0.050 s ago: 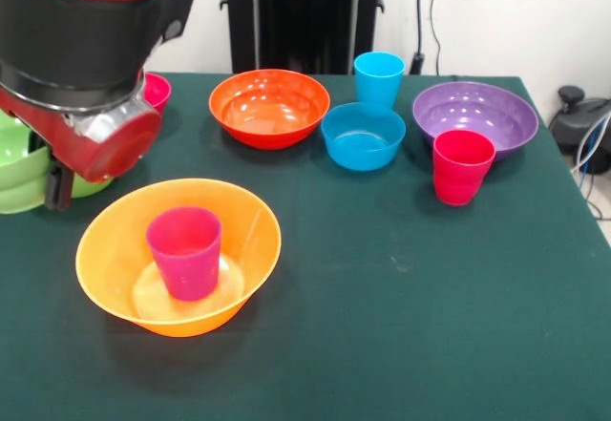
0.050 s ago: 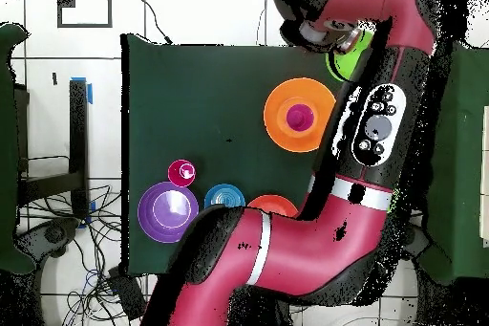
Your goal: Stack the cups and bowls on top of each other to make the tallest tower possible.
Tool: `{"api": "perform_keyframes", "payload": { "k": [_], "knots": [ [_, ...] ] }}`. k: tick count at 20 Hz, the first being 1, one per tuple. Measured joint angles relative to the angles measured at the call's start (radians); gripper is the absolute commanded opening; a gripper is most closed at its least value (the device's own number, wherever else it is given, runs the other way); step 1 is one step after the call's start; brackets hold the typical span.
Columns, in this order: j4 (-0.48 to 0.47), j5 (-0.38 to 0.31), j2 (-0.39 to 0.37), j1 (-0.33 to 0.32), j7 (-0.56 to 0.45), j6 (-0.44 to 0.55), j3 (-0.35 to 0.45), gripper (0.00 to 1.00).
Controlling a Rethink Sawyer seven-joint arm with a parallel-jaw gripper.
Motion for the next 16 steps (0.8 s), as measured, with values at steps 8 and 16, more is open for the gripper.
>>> {"api": "perform_keyframes", "payload": {
  "k": [8, 16],
  "knots": [
    [-0.033, -0.004, 0.000, 0.016, 0.000, 0.000, 0.000, 0.00],
    [-0.056, -0.005, 0.012, 0.053, 0.000, 0.000, 0.000, 0.00]
  ]
}}
